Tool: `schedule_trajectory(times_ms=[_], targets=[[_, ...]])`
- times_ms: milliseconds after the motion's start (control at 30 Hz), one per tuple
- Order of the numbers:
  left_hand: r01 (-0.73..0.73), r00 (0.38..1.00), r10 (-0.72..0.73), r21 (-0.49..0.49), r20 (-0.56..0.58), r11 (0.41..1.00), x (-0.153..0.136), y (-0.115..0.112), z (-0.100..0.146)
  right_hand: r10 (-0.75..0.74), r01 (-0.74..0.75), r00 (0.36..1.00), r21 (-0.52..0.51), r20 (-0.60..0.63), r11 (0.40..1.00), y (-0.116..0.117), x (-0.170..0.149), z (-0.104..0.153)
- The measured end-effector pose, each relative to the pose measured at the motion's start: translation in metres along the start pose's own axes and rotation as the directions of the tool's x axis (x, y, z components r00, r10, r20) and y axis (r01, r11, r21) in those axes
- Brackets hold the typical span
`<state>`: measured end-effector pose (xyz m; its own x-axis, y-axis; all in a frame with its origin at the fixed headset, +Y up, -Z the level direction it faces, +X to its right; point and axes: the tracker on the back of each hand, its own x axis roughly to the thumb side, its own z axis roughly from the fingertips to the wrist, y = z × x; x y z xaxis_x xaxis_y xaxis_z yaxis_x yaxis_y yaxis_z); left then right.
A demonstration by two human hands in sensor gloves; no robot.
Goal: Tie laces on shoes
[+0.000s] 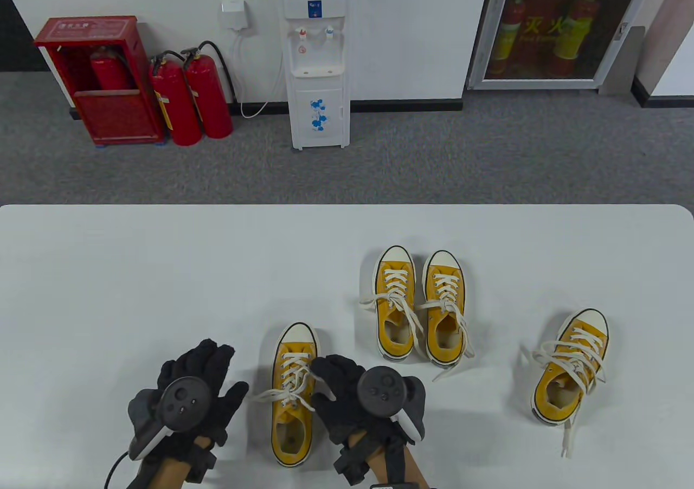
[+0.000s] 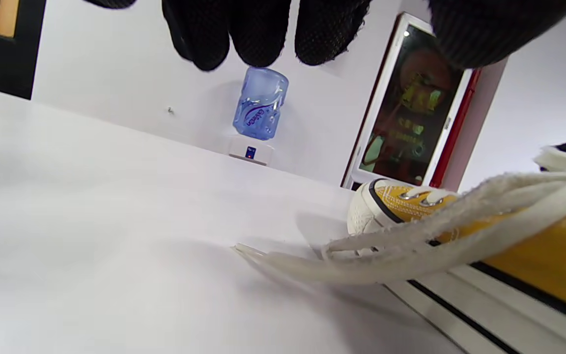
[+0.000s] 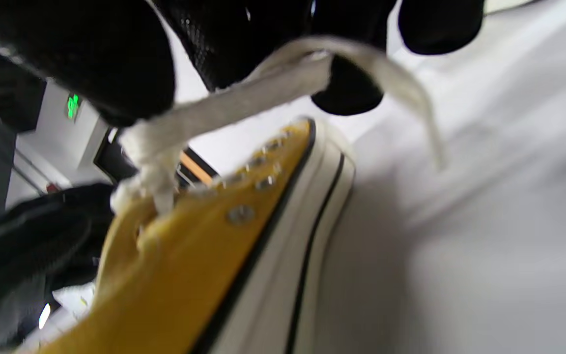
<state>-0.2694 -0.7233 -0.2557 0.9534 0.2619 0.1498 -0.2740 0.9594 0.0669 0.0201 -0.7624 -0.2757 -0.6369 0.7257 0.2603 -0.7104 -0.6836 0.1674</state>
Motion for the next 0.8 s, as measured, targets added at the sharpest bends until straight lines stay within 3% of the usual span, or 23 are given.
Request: schedule_trajectory(times_ms=[333,800], targets=[[0.027,0.998,-0.023,-0.093,0.052,0.995,0.006,-0.007,0.000,0.157,-0.155,0.988,0.135,-0.005,0.979,0.028,0.015,0.002],[0.039,0.998,-0.032,-0.122,0.057,0.992,0.008,-0.013,-0.001,0.273,-0.272,0.956,0.020,-0.104,0.962,0.037,0.027,0.005]])
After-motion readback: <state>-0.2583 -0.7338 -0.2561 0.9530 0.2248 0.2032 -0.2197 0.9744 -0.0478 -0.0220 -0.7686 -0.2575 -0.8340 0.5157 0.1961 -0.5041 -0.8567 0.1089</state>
